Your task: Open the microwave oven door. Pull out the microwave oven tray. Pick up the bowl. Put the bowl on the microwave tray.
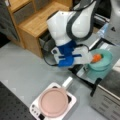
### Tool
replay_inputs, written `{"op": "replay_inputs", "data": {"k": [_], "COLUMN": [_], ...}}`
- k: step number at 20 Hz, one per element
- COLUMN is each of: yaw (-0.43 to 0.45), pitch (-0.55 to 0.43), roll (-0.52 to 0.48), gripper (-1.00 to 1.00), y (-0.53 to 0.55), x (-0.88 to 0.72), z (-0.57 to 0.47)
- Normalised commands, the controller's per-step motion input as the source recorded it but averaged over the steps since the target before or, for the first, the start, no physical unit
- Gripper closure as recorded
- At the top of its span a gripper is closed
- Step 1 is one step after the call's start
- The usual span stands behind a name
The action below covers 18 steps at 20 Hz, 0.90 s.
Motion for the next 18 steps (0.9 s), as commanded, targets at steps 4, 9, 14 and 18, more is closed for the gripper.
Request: {"op": "replay_inputs", "data": {"k": [4, 9, 14, 18], "yaw": [-0.064, -0.094, -0.114, -0.122], "pitch": [0.009, 0.077, 0.078, 0.101], "roll": [0.188, 0.227, 0.224, 0.261], "gripper": [-1.0, -1.0, -1.0, -1.0], "y": [-0.06, -0.02, -0.02, -0.01], "x": [-0.03, -0.03, 0.0, 0.02], "z": [-0.01, 0.04, 0.06, 0.12]}}
